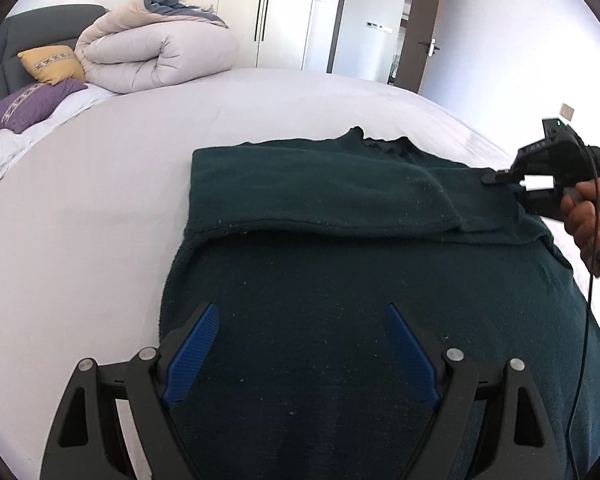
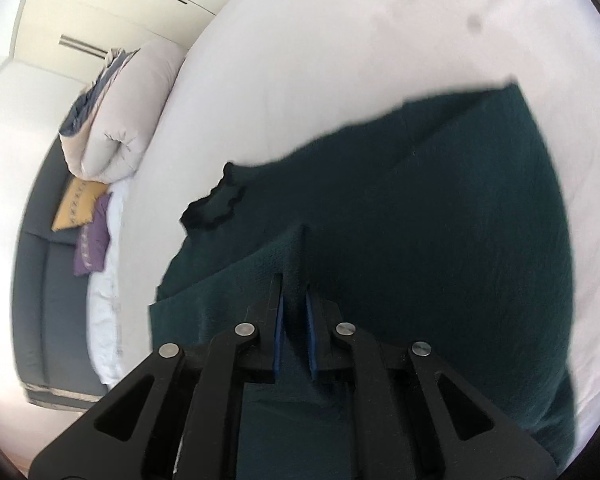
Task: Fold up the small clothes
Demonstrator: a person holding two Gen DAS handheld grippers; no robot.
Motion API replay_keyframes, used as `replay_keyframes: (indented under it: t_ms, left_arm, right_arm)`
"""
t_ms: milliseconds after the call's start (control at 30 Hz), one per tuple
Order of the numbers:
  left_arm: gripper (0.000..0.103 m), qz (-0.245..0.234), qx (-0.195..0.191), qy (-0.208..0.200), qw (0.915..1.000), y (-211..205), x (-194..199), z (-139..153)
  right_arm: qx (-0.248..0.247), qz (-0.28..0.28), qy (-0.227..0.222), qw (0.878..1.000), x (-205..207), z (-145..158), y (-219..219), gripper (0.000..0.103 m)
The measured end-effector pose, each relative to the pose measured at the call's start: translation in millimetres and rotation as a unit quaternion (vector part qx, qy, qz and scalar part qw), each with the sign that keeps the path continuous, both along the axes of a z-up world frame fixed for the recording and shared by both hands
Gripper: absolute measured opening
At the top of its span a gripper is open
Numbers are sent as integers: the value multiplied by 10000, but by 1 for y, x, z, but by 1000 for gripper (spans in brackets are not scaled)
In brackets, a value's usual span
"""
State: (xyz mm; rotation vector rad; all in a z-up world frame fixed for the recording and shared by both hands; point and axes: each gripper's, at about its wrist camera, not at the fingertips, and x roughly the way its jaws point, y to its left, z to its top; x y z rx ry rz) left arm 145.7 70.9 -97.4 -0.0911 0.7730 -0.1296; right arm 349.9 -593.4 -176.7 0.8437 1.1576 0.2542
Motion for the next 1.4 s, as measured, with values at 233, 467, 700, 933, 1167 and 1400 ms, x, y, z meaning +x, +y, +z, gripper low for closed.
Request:
replay_keyframes:
  t_ms: [233,467,700,933,1167,1400]
  left_arm:
    - [87,-175,114,-53,9998,-8,-11,8]
    - [87,-179,106,48,9998,-8,-40,5]
    - [87,44,-314,294,9991,10,-34,-5]
    - [87,6,-237,299,9993,8,-34,-7]
    - [87,6,-217,333,9992,5,-33,-6]
    - [87,-4,-195,349,9992,4,-33,-8]
  right_arm:
    - [-27,376,-82,9993,-42,-10,29,14]
    - [-316,297,-81,9990,-47,0,14,7]
    - [-463,150,18,9988,-54,4,-11,7]
    - [-468,13,192,9987,-59,-7,-22,7]
    - [-387,36,304,9988,-61,-23,-28,7]
    - [-705,30,20,9975,-61,-7,-23,7]
